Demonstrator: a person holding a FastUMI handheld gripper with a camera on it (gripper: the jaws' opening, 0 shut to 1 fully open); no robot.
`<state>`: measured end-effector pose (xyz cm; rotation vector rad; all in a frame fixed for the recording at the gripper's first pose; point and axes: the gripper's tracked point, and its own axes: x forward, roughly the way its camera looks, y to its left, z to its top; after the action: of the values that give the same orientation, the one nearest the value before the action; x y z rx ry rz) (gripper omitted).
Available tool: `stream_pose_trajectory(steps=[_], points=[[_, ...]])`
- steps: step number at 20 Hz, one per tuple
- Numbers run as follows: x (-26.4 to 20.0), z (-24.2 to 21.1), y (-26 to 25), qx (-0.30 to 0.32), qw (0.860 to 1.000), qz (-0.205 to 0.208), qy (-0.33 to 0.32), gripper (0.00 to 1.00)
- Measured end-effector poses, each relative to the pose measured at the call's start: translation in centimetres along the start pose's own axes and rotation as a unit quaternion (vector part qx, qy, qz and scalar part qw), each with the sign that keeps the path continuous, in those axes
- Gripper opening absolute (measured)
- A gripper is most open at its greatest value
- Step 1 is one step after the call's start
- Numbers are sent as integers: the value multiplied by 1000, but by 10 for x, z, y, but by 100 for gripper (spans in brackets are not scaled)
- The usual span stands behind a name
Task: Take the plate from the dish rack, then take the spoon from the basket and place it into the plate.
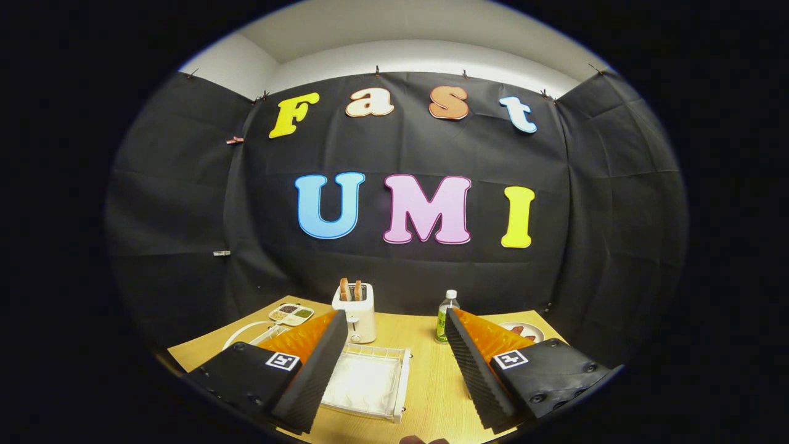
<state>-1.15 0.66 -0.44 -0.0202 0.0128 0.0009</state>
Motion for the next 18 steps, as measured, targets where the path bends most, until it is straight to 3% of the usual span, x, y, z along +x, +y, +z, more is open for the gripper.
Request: stream_pose_trajectory(steps=[9,18], points=[[4,-2,16,-8,1000,11,5,98],[44,-18,43,-27,997,19,69,97]])
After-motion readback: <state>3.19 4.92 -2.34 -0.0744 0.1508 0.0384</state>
